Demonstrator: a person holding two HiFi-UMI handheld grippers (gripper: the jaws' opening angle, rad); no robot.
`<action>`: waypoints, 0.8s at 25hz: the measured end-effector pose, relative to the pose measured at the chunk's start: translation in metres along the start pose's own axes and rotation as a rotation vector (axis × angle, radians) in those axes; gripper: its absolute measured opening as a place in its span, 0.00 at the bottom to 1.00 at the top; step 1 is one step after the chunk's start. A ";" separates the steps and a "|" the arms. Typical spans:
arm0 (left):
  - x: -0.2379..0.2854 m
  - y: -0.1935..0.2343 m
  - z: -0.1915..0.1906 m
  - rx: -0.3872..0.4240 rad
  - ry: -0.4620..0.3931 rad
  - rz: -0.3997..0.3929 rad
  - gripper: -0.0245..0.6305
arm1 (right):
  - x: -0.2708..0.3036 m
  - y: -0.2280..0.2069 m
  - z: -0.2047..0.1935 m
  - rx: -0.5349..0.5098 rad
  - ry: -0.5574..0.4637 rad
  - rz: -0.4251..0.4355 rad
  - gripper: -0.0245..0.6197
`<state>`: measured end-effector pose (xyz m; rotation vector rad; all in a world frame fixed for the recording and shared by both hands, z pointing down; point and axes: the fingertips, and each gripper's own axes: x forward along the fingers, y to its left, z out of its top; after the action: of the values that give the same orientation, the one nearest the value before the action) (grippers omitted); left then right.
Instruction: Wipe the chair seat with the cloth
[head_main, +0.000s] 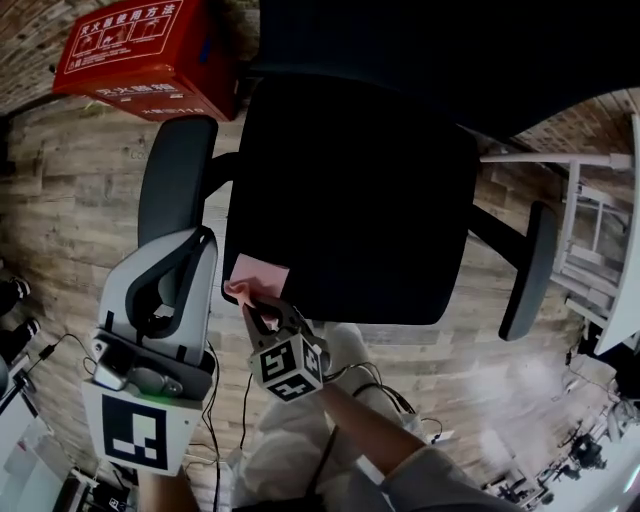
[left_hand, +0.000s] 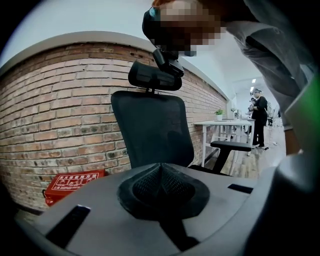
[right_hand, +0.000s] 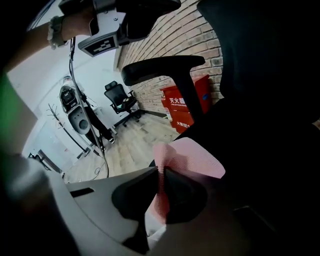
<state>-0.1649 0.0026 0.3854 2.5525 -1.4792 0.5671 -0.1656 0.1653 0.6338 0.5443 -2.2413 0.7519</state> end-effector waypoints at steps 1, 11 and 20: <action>-0.002 0.002 -0.002 -0.003 0.002 0.008 0.07 | 0.003 0.001 0.002 0.002 0.001 0.003 0.12; -0.016 -0.005 0.028 -0.003 -0.009 0.036 0.07 | -0.035 -0.008 0.031 0.003 -0.063 -0.013 0.12; -0.028 -0.014 0.111 0.053 -0.038 0.057 0.07 | -0.135 -0.076 0.092 0.040 -0.191 -0.176 0.12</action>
<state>-0.1368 -0.0013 0.2737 2.5822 -1.5741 0.5753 -0.0771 0.0704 0.5088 0.8532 -2.3177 0.6799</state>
